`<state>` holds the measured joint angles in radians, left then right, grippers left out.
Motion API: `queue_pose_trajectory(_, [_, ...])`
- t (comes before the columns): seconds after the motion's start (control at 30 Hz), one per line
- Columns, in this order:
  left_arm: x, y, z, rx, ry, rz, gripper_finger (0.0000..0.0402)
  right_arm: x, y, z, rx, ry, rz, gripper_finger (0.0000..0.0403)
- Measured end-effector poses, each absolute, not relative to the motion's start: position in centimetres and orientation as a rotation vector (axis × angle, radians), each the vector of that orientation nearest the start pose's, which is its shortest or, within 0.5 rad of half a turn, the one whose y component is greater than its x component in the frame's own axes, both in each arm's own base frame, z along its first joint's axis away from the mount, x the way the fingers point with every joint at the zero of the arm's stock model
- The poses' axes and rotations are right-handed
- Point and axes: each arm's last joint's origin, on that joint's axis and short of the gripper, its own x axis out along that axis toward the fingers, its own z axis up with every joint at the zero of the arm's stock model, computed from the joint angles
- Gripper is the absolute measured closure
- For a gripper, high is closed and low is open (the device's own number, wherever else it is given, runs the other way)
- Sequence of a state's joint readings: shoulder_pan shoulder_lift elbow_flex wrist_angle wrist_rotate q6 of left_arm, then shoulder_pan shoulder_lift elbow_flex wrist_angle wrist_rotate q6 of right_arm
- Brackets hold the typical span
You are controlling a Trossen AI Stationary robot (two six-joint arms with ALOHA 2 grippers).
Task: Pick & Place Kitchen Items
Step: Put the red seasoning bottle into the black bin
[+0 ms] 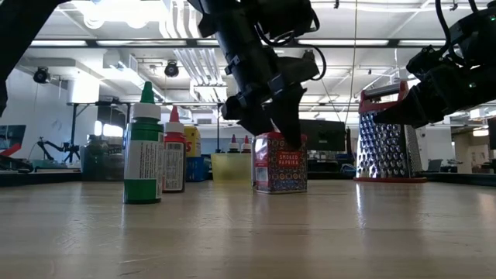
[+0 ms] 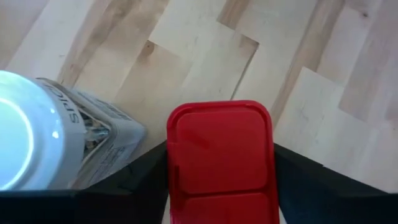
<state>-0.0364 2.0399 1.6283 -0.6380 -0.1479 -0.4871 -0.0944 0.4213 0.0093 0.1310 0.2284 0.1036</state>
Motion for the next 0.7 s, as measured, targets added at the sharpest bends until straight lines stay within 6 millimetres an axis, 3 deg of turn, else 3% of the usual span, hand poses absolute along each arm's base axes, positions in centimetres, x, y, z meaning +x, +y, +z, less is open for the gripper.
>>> queue_pose_trajectory(0.13, [43.6,-1.2,21.2,-0.351,0.999,0.341,0.0176,11.9,-1.8,14.2,0.083,0.265,-0.335,0.0394])
queue_pose_trajectory(0.43, [43.7,-0.7,21.3,-0.324,1.014,0.250,0.0155,11.9,-1.8,14.2,0.083,0.265,-0.334,0.0394])
queue_pose_trajectory(0.7, [43.7,-0.9,23.3,-0.299,0.977,0.174,0.0177,11.9,-1.8,14.2,0.083,0.265,-0.335,0.0394])
